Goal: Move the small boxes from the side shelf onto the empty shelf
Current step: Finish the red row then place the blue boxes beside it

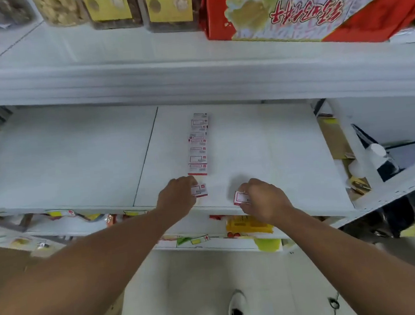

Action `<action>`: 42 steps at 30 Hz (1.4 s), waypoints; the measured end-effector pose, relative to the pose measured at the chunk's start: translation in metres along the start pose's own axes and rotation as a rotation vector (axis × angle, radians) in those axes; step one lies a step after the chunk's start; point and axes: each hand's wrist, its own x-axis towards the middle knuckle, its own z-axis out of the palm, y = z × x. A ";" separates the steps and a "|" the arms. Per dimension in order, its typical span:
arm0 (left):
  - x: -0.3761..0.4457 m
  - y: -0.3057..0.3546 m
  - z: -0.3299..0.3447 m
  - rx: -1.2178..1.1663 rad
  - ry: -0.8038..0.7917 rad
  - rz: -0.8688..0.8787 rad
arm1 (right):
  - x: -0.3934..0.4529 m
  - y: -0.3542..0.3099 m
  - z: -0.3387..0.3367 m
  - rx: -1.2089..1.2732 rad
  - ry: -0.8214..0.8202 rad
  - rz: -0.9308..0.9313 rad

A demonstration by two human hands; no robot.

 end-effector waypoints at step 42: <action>-0.018 -0.017 0.029 -1.263 0.181 -0.515 | 0.055 -0.126 0.078 1.257 0.300 0.401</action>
